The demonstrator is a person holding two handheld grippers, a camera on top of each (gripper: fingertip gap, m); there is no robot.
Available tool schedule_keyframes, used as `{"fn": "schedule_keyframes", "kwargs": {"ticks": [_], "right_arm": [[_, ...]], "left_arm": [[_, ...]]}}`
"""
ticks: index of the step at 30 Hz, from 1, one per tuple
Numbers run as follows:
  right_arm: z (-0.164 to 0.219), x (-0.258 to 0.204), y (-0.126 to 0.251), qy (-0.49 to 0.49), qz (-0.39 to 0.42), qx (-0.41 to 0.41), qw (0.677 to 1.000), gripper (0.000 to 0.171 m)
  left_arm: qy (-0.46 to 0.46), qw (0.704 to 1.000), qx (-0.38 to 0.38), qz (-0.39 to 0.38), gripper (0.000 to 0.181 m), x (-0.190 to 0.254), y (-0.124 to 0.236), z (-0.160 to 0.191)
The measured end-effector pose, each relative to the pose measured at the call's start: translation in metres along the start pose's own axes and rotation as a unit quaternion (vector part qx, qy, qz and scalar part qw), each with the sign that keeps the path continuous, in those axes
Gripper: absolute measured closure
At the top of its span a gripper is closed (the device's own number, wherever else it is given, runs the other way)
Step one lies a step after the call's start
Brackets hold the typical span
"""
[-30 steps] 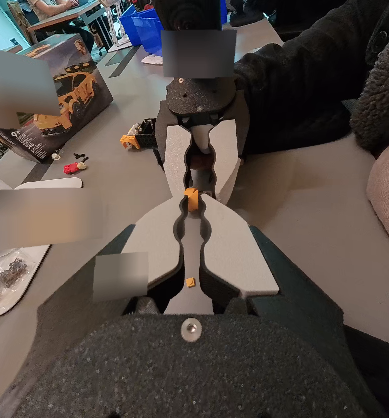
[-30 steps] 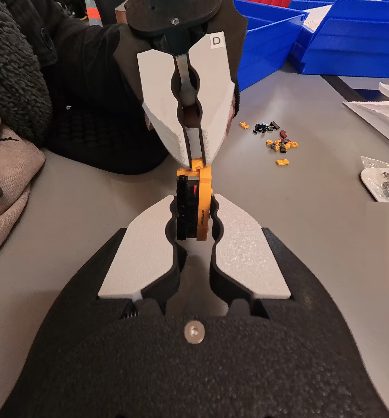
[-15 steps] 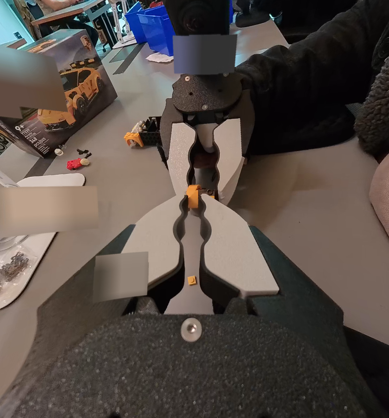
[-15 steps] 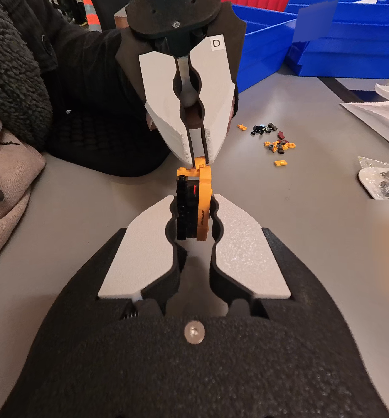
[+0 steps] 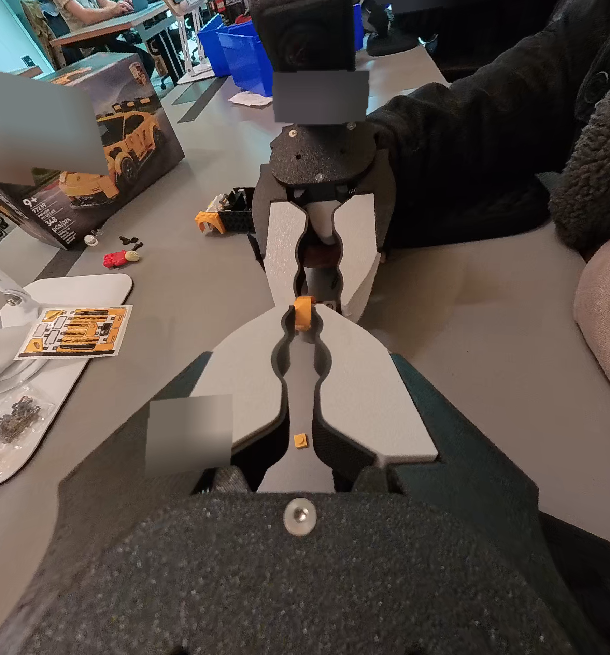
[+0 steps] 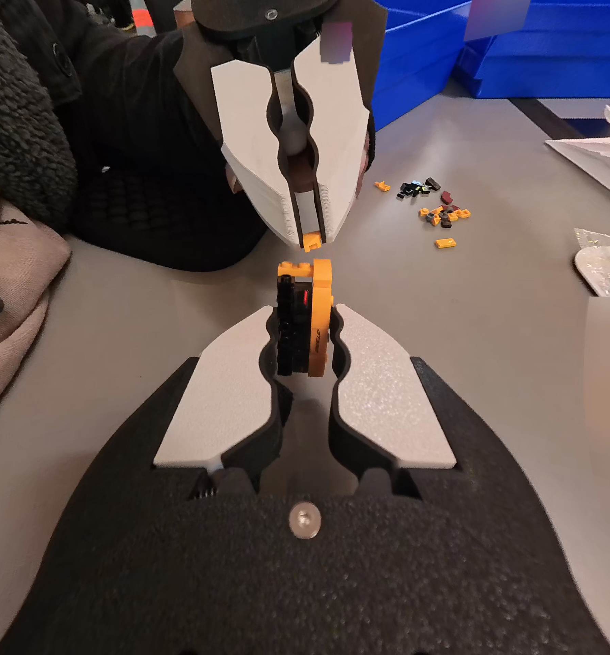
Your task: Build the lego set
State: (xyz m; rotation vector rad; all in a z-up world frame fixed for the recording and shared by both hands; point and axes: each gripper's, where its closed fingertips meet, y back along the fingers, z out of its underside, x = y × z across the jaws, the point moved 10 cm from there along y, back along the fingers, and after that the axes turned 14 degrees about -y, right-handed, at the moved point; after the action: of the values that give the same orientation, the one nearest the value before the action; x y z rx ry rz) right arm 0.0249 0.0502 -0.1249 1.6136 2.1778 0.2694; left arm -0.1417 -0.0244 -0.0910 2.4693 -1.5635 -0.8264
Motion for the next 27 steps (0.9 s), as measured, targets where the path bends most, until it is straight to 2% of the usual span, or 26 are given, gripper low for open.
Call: {"fn": "schedule_keyframes", "kwargs": {"ticks": [12,15,19,24,27], "right_arm": [[0.008,0.005,-0.005,-0.007,0.035,-0.084,0.996,0.144],[0.007,0.004,-0.005,0.001,0.037,-0.072,0.997,0.144],[0.004,0.004,-0.003,0.001,0.034,-0.048,0.998,0.144],[0.003,0.001,-0.006,0.008,0.027,-0.044,0.999,0.144],[0.005,0.003,-0.009,0.004,0.044,-0.070,0.997,0.144]], "left_arm": [[-0.003,1.000,-0.014,0.003,0.174,0.000,-0.001,0.003],[0.031,0.998,-0.027,0.037,0.174,0.000,-0.005,0.011],[0.099,0.992,0.014,0.076,0.174,-0.005,-0.004,0.019],[0.137,0.977,0.093,0.136,0.174,-0.002,-0.004,0.020],[0.119,0.982,0.062,0.132,0.174,0.002,-0.011,0.021]]}}
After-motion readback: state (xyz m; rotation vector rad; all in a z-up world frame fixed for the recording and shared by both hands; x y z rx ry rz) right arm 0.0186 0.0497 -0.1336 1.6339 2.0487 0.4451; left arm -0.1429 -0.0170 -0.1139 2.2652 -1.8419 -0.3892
